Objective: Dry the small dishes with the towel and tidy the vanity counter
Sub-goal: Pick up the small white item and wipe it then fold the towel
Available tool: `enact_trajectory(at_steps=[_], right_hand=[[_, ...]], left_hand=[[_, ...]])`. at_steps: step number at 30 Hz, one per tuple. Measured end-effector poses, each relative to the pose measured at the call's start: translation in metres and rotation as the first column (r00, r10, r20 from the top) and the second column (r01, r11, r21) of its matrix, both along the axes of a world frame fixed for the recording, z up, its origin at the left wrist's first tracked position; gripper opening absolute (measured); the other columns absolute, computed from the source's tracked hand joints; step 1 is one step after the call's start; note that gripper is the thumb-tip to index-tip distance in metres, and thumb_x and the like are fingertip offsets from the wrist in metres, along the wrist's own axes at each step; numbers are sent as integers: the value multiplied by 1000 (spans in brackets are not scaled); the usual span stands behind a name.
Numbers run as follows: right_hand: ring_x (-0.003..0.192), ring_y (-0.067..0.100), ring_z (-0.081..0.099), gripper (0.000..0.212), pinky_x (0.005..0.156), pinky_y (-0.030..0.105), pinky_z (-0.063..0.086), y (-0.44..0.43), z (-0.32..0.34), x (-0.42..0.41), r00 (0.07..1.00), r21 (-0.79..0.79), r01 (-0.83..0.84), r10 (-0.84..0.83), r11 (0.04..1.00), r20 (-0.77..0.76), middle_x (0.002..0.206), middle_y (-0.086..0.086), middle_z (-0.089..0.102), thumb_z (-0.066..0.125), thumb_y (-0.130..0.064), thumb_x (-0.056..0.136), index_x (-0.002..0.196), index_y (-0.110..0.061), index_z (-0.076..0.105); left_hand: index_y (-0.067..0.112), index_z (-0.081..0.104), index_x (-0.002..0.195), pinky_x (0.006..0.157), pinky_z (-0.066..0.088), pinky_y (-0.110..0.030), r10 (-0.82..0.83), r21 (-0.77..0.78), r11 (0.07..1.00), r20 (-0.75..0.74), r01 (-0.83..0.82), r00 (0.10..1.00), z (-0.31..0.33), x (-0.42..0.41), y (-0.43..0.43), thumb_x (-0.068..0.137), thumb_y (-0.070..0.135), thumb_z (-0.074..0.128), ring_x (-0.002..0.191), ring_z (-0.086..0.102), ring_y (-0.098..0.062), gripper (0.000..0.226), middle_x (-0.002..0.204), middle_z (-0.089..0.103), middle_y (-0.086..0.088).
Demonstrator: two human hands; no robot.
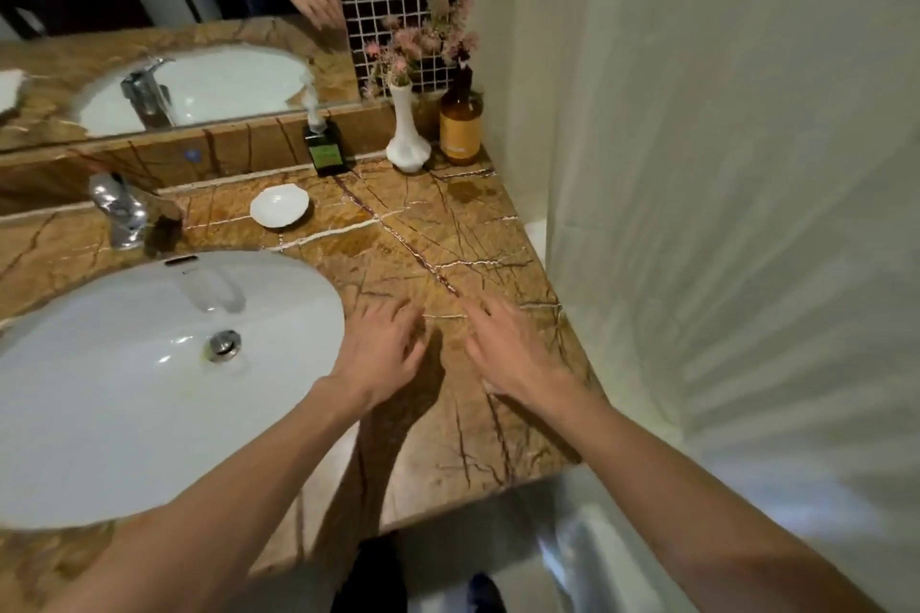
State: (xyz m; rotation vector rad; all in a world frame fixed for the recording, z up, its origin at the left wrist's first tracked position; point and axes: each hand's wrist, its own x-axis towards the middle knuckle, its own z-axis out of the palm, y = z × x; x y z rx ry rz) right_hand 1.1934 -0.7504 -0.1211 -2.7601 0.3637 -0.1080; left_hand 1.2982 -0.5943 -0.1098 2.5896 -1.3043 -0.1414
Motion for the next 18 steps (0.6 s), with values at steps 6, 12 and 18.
enact_trajectory(at_steps=[6, 12, 18], right_hand=[[119, 29, 50, 48, 98, 39, 43, -23, 10, -56, 998, 34, 60, -58, 998, -37, 130, 11, 54, 55, -16, 89, 136, -17, 47], [128, 25, 41, 56, 105, 43, 40, -22, 5, -74, 985, 74, -58, 69, 996, -160, 141, 5, 45, 64, -32, 88, 139, -23, 44], [126, 21, 42, 58, 103, 41, 42, -15, -3, -66, 979, 84, -112, 124, 990, -161, 137, 2, 49, 66, -22, 88, 141, -24, 42]], left_hand=[[17, 55, 127, 98, 42, -40, 57, -2, 998, -73, -57, 996, 0, -59, -5, 88, 34, 52, 116, 50, -26, 43, 127, 57, -9], [17, 52, 129, 93, 47, -33, 72, -13, 997, -144, -74, 987, -13, -97, -9, 86, 29, 60, 109, 53, -20, 46, 123, 57, -4], [16, 46, 133, 97, 45, -36, 136, -49, 988, -184, -147, 973, -23, -111, -17, 84, 23, 64, 112, 52, -21, 53, 124, 57, -5]])
